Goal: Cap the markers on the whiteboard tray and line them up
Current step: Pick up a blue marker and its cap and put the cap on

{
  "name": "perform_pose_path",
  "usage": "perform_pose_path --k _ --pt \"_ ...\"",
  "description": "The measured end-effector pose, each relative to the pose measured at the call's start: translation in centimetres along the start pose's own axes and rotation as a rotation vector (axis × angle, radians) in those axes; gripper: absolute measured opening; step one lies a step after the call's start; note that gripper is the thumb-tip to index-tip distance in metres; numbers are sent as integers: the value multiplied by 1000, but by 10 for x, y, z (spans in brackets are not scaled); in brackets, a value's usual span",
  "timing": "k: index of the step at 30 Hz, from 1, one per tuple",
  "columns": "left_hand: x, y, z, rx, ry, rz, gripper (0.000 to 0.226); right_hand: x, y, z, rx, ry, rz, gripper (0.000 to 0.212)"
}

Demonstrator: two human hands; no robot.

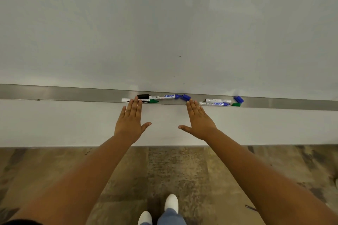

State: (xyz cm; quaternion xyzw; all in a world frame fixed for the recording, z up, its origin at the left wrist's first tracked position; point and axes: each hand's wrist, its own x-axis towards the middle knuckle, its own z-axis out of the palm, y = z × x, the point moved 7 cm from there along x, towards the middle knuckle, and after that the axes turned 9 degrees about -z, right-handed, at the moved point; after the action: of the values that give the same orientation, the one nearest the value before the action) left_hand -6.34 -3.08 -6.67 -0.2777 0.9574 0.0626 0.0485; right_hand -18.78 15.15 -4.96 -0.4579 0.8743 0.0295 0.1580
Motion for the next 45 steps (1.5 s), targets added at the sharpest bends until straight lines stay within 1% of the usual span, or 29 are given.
perform_pose_path --k 5,9,14,16,18,21,22,24,26,29,31,33,36,39,42,45 --pt "-1 -1 5 29 2 -23 91 1 -1 7 53 29 2 99" --pt "-3 1 6 -14 7 -52 93 3 -5 11 18 73 37 97" --pt "-4 0 3 -42 10 -86 94 4 -7 10 38 73 39 97" --pt "-3 -3 6 -2 11 -96 94 4 -6 10 38 53 23 94" --pt "-2 -6 7 38 47 -102 94 3 -4 9 30 46 8 90" --pt "-1 -4 8 31 45 -89 95 5 0 4 76 55 -4 82" --pt "-2 -4 5 33 59 -85 93 5 0 0 108 76 -5 80" --pt "-3 0 -10 44 147 -80 87 4 1 -10 174 137 -2 76" --pt "-1 13 -25 36 245 -31 71 4 9 -23 216 226 20 72" --pt "11 39 -44 18 319 48 58 16 28 -42 187 338 72 61" --pt "23 54 -52 9 318 69 51 25 38 -53 166 412 94 44" --pt "36 65 -53 -11 294 71 45 33 40 -57 165 433 99 30" --pt "52 78 -52 -24 269 75 34 42 38 -54 150 388 90 26" --pt "61 84 -49 -15 211 64 28 48 37 -54 124 366 99 25" --pt "70 86 -46 -45 133 34 28 53 35 -54 70 330 87 24" --pt "81 92 -45 11 76 36 30 54 37 -55 75 321 88 23"
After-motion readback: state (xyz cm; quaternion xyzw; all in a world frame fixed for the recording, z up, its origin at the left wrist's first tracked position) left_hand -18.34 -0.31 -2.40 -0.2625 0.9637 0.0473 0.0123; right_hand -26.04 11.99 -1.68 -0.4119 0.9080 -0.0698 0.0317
